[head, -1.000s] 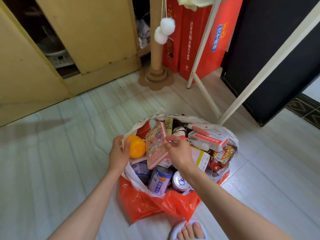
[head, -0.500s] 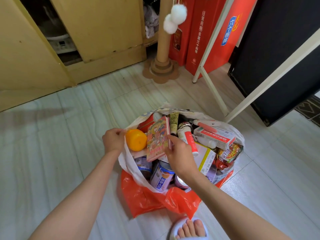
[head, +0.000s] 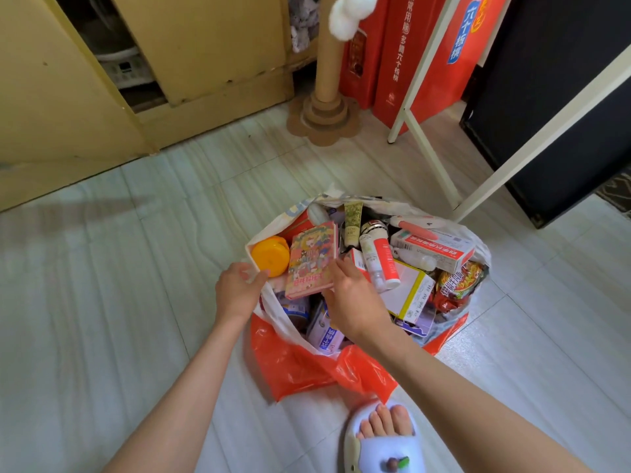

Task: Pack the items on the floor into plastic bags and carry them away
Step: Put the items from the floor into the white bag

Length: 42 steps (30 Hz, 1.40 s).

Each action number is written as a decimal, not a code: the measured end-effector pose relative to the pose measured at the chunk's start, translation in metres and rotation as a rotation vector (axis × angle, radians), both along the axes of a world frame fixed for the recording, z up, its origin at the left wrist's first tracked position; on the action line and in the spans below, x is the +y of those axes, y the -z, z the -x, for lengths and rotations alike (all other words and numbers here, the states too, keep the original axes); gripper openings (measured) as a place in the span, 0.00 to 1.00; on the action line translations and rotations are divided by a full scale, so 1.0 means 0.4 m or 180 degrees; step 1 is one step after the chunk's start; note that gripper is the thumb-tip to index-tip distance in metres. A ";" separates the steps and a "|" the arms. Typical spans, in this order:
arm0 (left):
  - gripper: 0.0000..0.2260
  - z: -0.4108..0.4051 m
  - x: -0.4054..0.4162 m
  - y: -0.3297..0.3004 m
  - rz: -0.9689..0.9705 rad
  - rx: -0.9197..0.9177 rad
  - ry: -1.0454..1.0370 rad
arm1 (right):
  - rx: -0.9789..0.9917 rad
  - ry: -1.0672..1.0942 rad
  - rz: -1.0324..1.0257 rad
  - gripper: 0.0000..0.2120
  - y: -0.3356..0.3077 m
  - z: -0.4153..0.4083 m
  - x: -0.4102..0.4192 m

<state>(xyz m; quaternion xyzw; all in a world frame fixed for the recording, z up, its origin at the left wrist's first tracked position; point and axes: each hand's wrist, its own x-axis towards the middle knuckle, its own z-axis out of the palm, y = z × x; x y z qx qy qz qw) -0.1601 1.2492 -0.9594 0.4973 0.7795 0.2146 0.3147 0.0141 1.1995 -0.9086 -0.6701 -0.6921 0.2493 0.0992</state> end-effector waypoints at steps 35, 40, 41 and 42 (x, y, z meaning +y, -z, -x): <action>0.28 -0.760 -0.394 -0.414 -0.1789 0.0632 0.4660 | -0.1619 0.1035 -0.0729 0.27 -0.289 -0.756 -0.697; 0.25 -0.993 -0.553 -0.393 -0.1786 0.0999 0.5926 | -0.1577 0.1851 -0.0574 0.26 -0.288 -0.941 -0.984; 0.24 -1.030 -0.587 -0.373 -0.1733 0.1147 0.6140 | -0.1527 0.2016 -0.0501 0.25 -0.270 -0.965 -1.044; 0.24 -1.064 -0.623 -0.349 -0.1665 0.1270 0.6328 | -0.1514 0.2158 -0.0443 0.25 -0.244 -0.981 -1.102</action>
